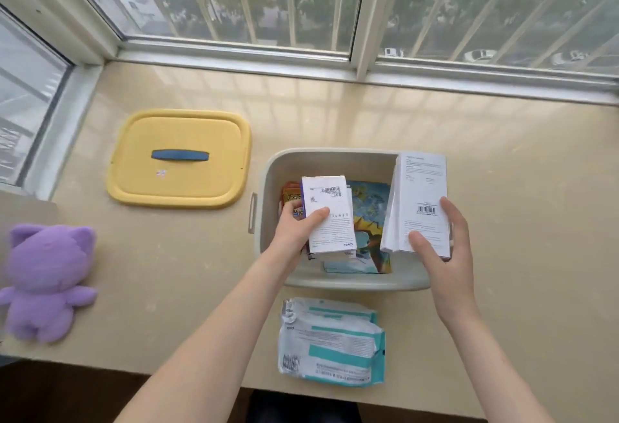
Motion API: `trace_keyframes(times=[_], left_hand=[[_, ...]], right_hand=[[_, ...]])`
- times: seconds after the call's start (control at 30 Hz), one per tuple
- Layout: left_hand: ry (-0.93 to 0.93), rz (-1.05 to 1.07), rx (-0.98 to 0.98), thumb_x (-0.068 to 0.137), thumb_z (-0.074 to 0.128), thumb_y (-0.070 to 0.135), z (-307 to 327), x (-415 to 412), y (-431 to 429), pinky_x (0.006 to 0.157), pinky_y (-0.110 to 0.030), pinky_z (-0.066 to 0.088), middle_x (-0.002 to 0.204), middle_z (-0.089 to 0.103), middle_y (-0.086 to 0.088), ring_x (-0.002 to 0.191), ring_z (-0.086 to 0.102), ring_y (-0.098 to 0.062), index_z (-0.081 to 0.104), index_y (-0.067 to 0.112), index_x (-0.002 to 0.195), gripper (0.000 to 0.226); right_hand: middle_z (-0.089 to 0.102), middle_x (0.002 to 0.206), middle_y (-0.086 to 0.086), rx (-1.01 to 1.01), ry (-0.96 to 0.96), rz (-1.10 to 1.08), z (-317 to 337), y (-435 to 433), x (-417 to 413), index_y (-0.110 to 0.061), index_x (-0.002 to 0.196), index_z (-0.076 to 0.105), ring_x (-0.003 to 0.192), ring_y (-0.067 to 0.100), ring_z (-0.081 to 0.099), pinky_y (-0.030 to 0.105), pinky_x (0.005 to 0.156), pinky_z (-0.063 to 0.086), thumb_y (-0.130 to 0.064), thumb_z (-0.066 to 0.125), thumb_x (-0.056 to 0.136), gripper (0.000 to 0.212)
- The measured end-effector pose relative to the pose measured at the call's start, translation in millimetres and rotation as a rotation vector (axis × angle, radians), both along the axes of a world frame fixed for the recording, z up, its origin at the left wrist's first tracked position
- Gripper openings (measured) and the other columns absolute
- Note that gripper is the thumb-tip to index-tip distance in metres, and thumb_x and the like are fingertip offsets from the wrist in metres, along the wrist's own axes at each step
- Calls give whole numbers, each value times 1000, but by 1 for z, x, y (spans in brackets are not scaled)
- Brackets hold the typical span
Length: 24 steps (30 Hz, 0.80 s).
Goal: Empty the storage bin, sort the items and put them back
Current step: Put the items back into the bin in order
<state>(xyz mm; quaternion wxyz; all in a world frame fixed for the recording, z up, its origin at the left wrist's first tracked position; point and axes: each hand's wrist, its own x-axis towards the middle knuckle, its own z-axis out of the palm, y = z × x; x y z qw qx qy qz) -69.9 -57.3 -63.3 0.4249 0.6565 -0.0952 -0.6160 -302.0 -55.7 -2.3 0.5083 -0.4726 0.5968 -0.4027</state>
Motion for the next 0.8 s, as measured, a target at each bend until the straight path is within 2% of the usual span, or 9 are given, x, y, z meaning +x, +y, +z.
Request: trace_keyframes(times=[0.07,0.13,0.23,0.37,0.5,0.6,0.63,0.73,0.8], left_hand=[[29,-41,21,83,75,20,-16,-14,-10,65,-31,56,114,67,-9,92,70,-22,41,18,126,55],[34,-63,29,83,75,19,-28,-30,-19,67,-32,57,119,63,-8,95,68,-22,41,18,125,54],[38,-61,47,82,75,14,-42,-51,-32,80,-41,58,121,62,-10,99,67,-25,41,17,125,56],[56,-70,80,83,74,12,-46,-71,-42,66,-36,57,106,66,-8,90,69,-24,39,17,125,55],[16,-93,113,83,75,15,-56,-84,-49,67,-37,58,114,65,-13,95,68,-27,39,16,126,56],[-39,-112,118,82,75,18,-62,-94,-58,59,-34,58,116,64,-11,93,68,-26,38,18,126,57],[-53,-121,115,82,76,19,-64,-97,-61,59,-34,58,115,64,-11,93,69,-26,38,19,125,58],[-75,-131,93,80,77,18,-71,-108,-67,73,-38,59,117,63,-11,94,68,-25,40,18,124,58],[-143,-149,57,81,77,17,-72,-117,-67,68,-30,57,115,63,-9,91,67,-20,41,17,122,54]], right_hand=[[48,139,-25,-11,-4,-18,-7,-3,-8,-27,144,41,123,-7,49,7,87,44,-5,68,89,65],[53,126,-36,-10,-3,-39,-10,-5,-15,-28,144,41,119,-6,53,9,85,46,-2,66,90,65],[55,118,-41,-11,6,-64,-12,-7,-28,-27,144,39,113,-8,56,9,82,47,1,63,90,65],[55,119,-40,-5,0,-84,-13,-10,-45,-25,145,38,113,-8,56,11,82,48,2,62,90,66],[54,119,-42,-12,-12,-87,-18,-15,-60,-22,145,39,113,-8,56,12,82,48,4,62,90,65],[54,120,-42,-16,-26,-74,-22,-18,-68,-21,144,40,115,-7,56,12,83,48,5,62,89,65],[54,121,-41,-17,-33,-69,-23,-18,-70,-22,144,40,116,-6,56,13,83,49,4,63,89,64],[54,127,-35,-26,-48,-58,-27,-19,-76,-23,143,41,119,-1,56,15,85,50,2,64,89,64],[54,129,-31,-28,-55,-57,-28,-19,-78,-24,143,42,118,0,57,16,84,51,1,65,89,65]])
